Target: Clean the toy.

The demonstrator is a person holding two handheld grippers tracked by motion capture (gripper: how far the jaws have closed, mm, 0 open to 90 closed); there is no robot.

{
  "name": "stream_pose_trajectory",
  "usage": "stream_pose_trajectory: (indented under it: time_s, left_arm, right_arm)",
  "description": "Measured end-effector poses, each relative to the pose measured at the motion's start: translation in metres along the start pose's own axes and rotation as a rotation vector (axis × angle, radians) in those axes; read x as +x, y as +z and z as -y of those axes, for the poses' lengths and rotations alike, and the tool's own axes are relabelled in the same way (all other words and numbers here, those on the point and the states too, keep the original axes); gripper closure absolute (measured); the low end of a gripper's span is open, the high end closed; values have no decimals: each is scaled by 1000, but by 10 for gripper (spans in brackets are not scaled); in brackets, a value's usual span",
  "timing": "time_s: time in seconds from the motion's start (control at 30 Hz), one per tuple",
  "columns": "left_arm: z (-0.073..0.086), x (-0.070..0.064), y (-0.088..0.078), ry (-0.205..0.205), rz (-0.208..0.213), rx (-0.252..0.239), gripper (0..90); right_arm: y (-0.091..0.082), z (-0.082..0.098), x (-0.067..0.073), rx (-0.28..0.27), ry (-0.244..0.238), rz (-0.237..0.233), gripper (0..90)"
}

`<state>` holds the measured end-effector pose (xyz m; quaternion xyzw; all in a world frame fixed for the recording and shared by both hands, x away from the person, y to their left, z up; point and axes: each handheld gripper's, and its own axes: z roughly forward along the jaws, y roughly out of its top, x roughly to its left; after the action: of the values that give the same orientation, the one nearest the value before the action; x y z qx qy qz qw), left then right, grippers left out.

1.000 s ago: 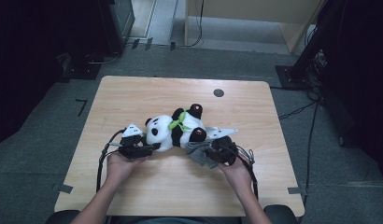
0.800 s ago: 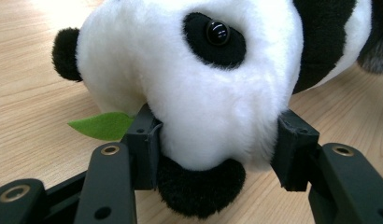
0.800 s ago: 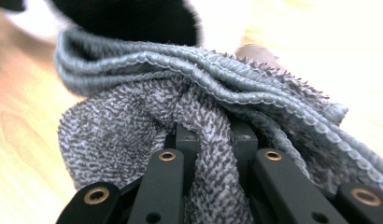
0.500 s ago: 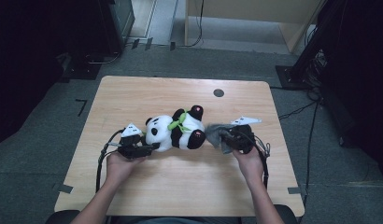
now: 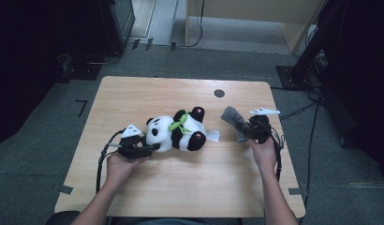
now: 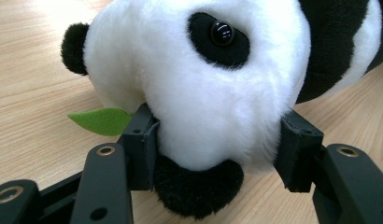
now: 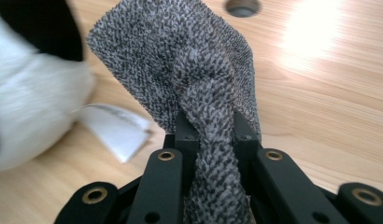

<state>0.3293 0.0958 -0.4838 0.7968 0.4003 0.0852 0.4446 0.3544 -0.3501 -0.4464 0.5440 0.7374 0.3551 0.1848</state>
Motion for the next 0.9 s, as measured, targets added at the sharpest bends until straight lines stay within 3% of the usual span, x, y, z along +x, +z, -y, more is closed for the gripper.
stream_pose_trajectory:
  time_s: [0.13,0.33,0.5,0.63,0.7,0.8,0.9]
  left_arm:
    - [0,1,0,-1,1,-4,417]
    - [0,1,0,-1,3,-4,416]
    - [0,2,1,-1,7,-6,415]
    - [-1,3,1,-5,12,-5,412]
    - [-1,3,1,-5,12,-5,410]
    - [-1,3,1,-5,12,-5,409]
    - [-1,3,1,-5,12,-4,407]
  right_arm:
    - [3,5,-20,-17,103,-29,791]
    - [17,4,-29,12,68,55,787]
    - [40,11,-38,60,108,49,773]
    - [53,17,-37,94,57,79,743]
    - [53,19,-39,79,60,68,699]
    - [54,22,-41,66,65,49,535]
    - [52,20,-40,70,73,60,437]
